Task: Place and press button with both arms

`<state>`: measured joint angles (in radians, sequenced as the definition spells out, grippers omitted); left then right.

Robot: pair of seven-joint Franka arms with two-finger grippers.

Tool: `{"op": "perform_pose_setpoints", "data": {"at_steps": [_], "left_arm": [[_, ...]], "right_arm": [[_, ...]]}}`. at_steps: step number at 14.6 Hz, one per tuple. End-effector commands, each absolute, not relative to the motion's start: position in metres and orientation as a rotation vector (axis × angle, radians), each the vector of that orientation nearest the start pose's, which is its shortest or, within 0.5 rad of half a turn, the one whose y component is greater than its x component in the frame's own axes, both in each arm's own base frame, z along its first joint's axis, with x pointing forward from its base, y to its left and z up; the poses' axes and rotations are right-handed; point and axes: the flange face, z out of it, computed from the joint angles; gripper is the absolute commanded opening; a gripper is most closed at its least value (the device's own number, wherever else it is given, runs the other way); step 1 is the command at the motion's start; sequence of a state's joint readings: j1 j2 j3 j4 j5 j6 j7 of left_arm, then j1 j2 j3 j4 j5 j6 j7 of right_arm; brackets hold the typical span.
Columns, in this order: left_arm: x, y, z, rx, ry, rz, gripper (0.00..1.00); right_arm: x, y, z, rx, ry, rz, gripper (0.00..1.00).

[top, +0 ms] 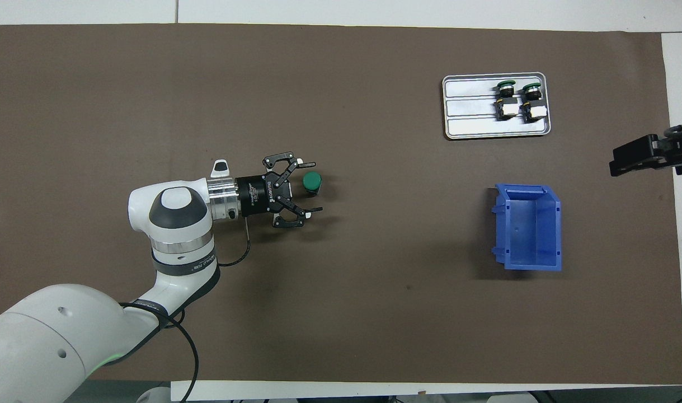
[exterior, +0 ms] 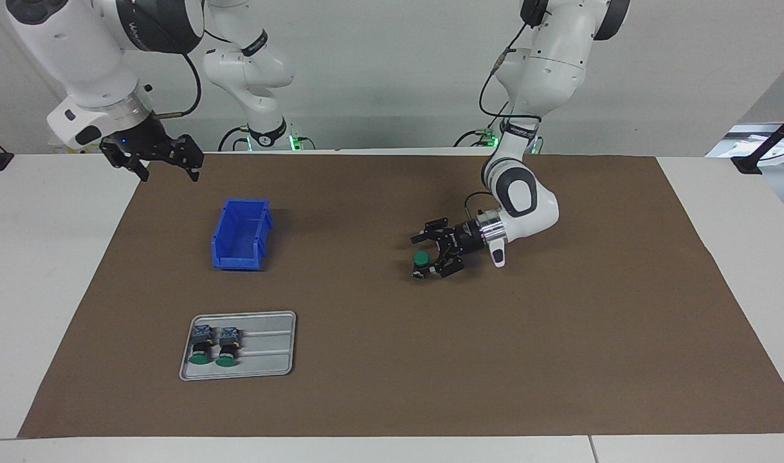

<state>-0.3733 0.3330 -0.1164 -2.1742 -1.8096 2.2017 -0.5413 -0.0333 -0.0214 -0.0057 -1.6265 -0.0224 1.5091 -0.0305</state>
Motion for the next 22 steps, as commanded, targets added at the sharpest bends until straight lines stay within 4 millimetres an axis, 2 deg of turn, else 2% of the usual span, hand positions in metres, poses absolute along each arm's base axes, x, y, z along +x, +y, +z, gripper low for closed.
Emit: {"op": "perform_pose_setpoints", "data": {"at_steps": [1, 2, 5, 7, 9, 11, 13, 15, 17, 18, 20, 22], "left_arm": [[0.479, -0.29, 0.267, 1.441, 1.434, -0.87, 1.0], [0.475, -0.291, 0.272, 1.459, 1.444, -0.846, 1.0], [0.458, -0.286, 0.303, 1.526, 1.462, -0.728, 1.0], [0.437, -0.304, 0.316, 1.634, 1.491, -0.553, 1.0], [0.433, -0.307, 0.323, 1.646, 1.498, -0.496, 1.0], [0.435, -0.306, 0.336, 1.663, 1.473, -0.48, 1.0], [0.439, -0.303, 0.344, 1.696, 1.463, -0.475, 1.0], [0.445, -0.3, 0.348, 1.79, 1.434, -0.46, 1.0], [0.458, -0.281, 0.36, 1.917, 1.358, -0.525, 1.0], [0.464, -0.276, 0.368, 1.991, 1.376, -0.542, 1.0], [0.474, -0.273, 0.385, 2.084, 1.415, -0.546, 1.0], [0.474, -0.271, 0.393, 2.162, 1.37, -0.51, 1.0]], "right_arm": [[0.538, -0.02, 0.605, -3.115, 0.008, 0.094, 0.99], [0.539, -0.012, 0.603, -3.113, 0.02, 0.076, 0.99], [0.544, 0.036, 0.601, -3.117, 0.115, 0.023, 0.99], [0.55, 0.063, 0.599, -3.11, 0.159, -0.024, 0.99], [0.556, 0.107, 0.586, -3.094, 0.236, -0.043, 0.99], [0.563, 0.136, 0.572, -3.077, 0.263, -0.069, 0.99], [0.568, 0.139, 0.567, -3.066, 0.309, -0.08, 0.99], [0.57, 0.129, 0.571, -3.066, 0.327, -0.072, 0.99], [0.57, 0.122, 0.575, -3.073, 0.304, -0.058, 0.99], [0.57, 0.12, 0.577, -3.079, 0.286, -0.055, 0.99], [0.571, 0.098, 0.587, -3.087, 0.283, -0.038, 0.99], [0.571, 0.078, 0.595, -3.091, 0.258, -0.025, 0.99]]}}
